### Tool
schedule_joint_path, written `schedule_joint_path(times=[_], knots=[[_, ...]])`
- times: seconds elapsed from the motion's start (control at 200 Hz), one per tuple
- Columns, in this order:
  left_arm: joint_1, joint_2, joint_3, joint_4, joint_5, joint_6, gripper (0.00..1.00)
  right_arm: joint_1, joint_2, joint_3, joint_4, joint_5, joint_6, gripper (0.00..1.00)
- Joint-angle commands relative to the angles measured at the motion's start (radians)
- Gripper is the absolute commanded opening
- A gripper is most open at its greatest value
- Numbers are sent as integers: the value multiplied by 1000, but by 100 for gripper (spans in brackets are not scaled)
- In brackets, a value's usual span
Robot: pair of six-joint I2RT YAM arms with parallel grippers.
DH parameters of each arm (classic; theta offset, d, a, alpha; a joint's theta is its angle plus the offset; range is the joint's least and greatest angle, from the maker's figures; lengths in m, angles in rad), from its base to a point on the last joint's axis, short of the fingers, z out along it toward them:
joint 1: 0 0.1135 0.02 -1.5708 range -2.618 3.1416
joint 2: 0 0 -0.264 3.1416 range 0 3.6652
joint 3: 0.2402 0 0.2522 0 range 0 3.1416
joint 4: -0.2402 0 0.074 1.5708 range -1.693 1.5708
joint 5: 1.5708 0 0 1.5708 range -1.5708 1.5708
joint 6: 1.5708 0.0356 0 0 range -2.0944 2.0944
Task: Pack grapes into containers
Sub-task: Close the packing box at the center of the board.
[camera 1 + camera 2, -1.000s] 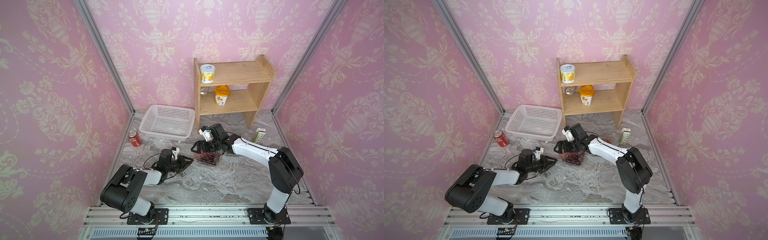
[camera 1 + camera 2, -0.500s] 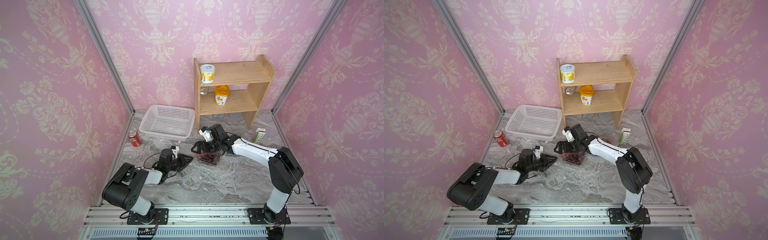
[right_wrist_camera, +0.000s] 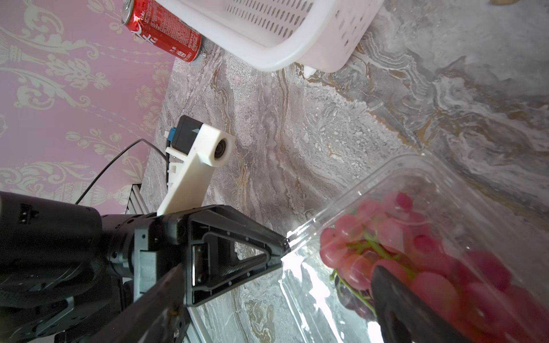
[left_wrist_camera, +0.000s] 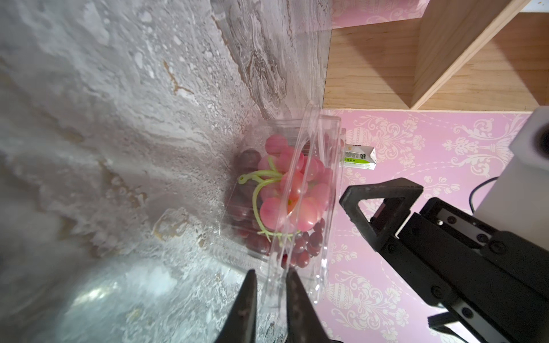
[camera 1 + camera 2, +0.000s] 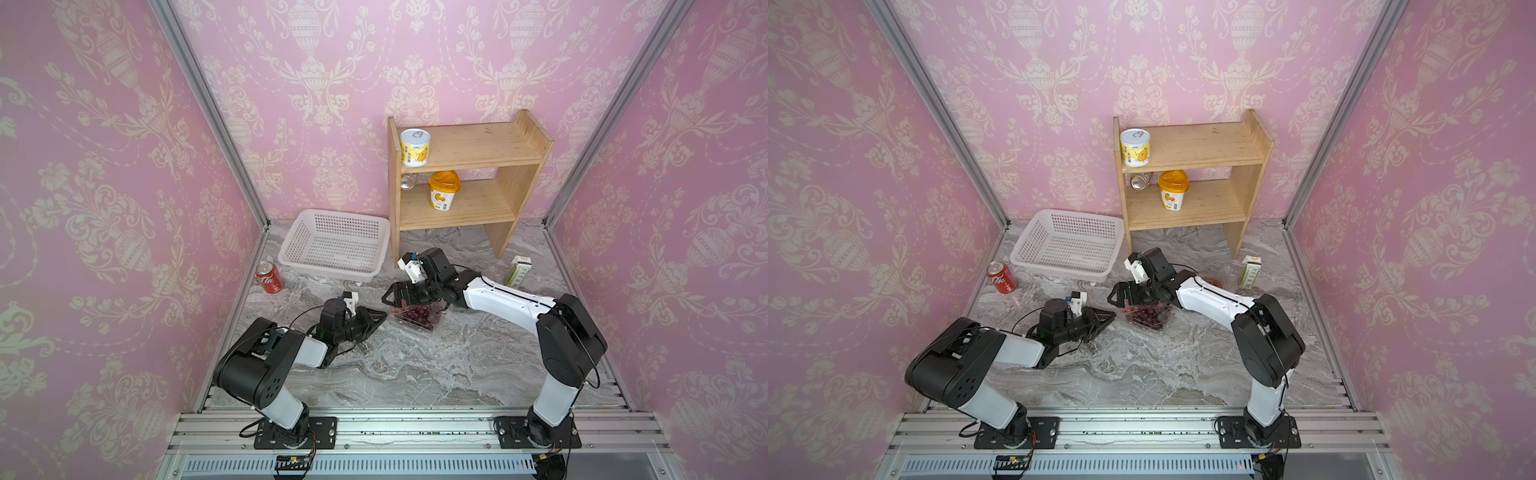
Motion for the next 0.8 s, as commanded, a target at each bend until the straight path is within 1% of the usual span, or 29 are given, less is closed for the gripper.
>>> schedule_joint_path(times=[0.0,0.085,0.3,0.515,0.705,0.795], knots=[[-9,20,-9,18,-23,-10,17,8,1,-16,5,-3,10,99],[-12,27,-9,25,-20,-12,12,8,2,-16,5,-3,10,99],[-13,31,-13,29,-25,-11,10,8,5,-16,6,-6,13,99],[-22,44,-10,46,-26,-15,13,9,9,-18,8,-5,12,99],[-28,57,-6,67,-28,-23,19,8,10,-25,12,-4,12,99],[-29,60,-2,70,-33,-23,20,9,10,-28,15,-6,13,99]])
